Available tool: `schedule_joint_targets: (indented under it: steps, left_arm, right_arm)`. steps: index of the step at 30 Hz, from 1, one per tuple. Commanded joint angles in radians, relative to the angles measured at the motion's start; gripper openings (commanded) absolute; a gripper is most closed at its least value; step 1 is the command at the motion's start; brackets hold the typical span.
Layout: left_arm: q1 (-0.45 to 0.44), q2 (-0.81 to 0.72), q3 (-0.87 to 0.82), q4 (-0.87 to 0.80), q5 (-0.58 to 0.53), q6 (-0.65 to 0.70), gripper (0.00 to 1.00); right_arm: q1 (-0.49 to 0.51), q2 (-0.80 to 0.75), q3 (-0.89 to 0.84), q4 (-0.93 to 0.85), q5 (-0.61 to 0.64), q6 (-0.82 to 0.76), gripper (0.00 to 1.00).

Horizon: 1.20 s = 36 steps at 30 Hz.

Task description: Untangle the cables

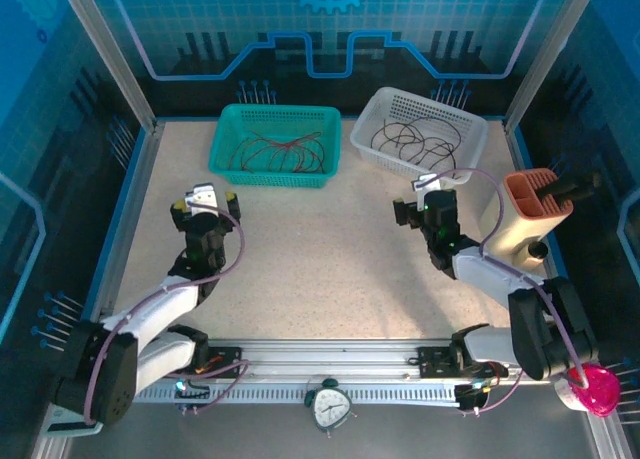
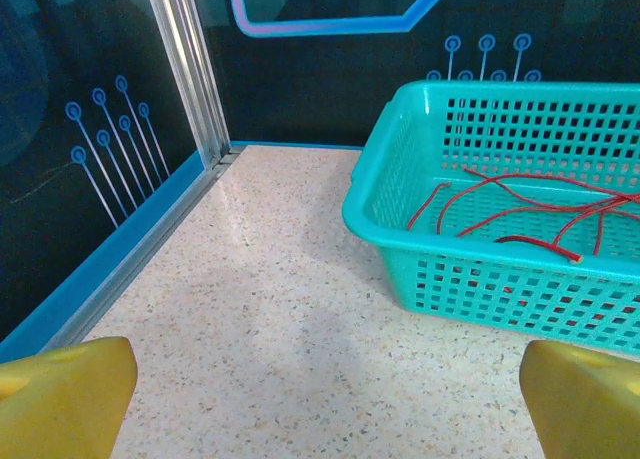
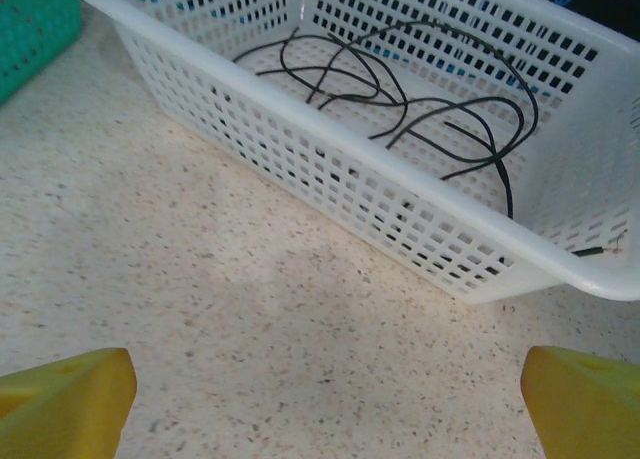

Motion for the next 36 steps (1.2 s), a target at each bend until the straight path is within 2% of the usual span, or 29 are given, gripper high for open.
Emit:
schedule_joint_targets:
  steps: [1, 3, 9, 12, 15, 19, 21, 24, 25, 29, 36]
  left_arm:
    - [0.018, 0.091, -0.038, 0.201, 0.009, 0.033, 0.99]
    - [0.033, 0.156, -0.056, 0.272, 0.034, 0.038, 0.99]
    - [0.1, 0.246, -0.071, 0.323, 0.131, -0.004, 0.99]
    - [0.134, 0.275, -0.044, 0.303, 0.236, -0.031, 0.99]
    - [0.138, 0.366, -0.052, 0.426, 0.29, -0.024, 0.99]
    - [0.138, 0.476, -0.07, 0.56, 0.347, -0.003, 0.99]
    - [0.137, 0.475, -0.055, 0.532, 0.344, 0.001, 0.99]
    - [0.137, 0.483, -0.031, 0.494, 0.337, 0.005, 0.99]
    - [0.14, 0.47, -0.014, 0.436, 0.338, -0.009, 0.99]
    - [0.199, 0.462, 0.025, 0.344, 0.403, -0.062, 0.99]
    - [0.22, 0.46, 0.026, 0.338, 0.441, -0.074, 0.99]
  right_arm:
    - [-0.016, 0.05, -0.026, 0.142, 0.031, -0.052, 1.0]
    - [-0.019, 0.081, -0.047, 0.193, 0.032, -0.061, 1.0]
    - [-0.034, 0.109, -0.077, 0.279, -0.027, -0.088, 1.0]
    - [-0.058, 0.123, -0.091, 0.327, -0.06, -0.095, 1.0]
    - [-0.095, 0.176, -0.149, 0.503, -0.049, -0.065, 1.0]
    - [-0.152, 0.196, -0.203, 0.592, -0.176, -0.028, 1.0]
    - [-0.151, 0.25, -0.223, 0.707, -0.203, -0.056, 1.0]
    - [-0.157, 0.231, -0.201, 0.627, -0.243, -0.055, 1.0]
    - [-0.163, 0.233, -0.193, 0.615, -0.263, -0.054, 1.0]
    - [-0.243, 0.227, -0.127, 0.471, -0.381, 0.009, 1.0]
    - [-0.24, 0.232, -0.126, 0.477, -0.369, 0.006, 1.0]
